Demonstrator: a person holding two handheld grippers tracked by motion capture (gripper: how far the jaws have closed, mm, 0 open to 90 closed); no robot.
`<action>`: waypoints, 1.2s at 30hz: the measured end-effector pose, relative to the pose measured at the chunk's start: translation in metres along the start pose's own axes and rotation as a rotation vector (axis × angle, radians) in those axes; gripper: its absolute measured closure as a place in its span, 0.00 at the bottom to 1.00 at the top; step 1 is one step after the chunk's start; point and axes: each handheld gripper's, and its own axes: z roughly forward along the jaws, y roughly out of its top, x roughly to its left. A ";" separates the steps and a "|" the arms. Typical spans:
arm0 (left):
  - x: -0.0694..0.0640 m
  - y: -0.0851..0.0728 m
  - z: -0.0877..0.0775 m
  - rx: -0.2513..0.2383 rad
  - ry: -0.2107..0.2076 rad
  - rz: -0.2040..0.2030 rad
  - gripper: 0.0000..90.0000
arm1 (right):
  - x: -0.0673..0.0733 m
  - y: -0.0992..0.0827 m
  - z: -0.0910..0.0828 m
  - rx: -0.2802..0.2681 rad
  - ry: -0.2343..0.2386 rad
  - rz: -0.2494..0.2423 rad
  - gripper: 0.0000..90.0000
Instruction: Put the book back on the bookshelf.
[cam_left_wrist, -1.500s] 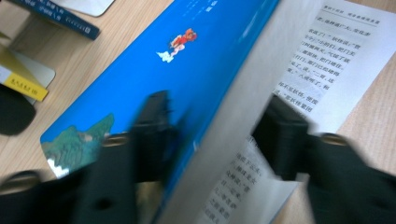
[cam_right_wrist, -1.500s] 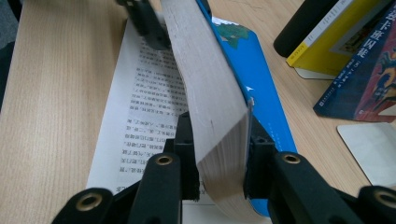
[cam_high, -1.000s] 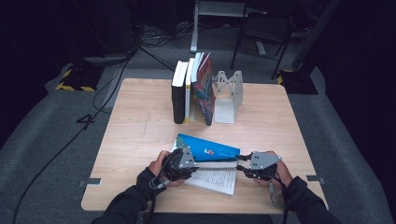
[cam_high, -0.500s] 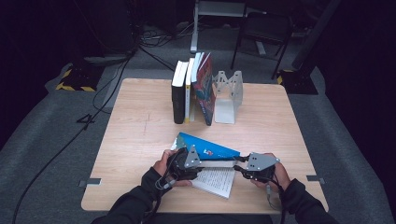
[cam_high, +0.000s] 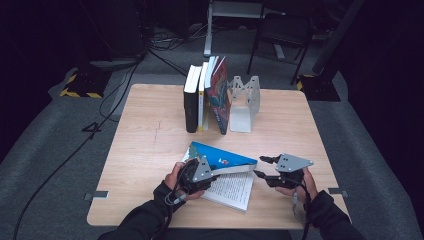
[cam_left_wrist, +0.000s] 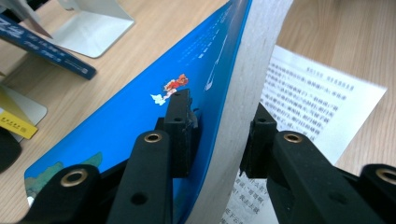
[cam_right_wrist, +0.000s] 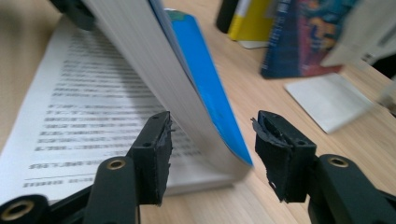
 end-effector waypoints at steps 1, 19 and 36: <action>0.002 0.000 -0.001 -0.015 -0.003 -0.020 0.77 | -0.005 -0.003 -0.002 -0.005 0.006 0.027 0.50; 0.020 -0.002 -0.017 -0.116 -0.033 -0.112 0.79 | -0.004 -0.033 0.031 0.179 0.125 0.037 0.47; 0.008 0.011 -0.022 -0.198 -0.081 -0.136 0.80 | 0.000 -0.002 -0.006 -0.114 0.155 0.162 0.52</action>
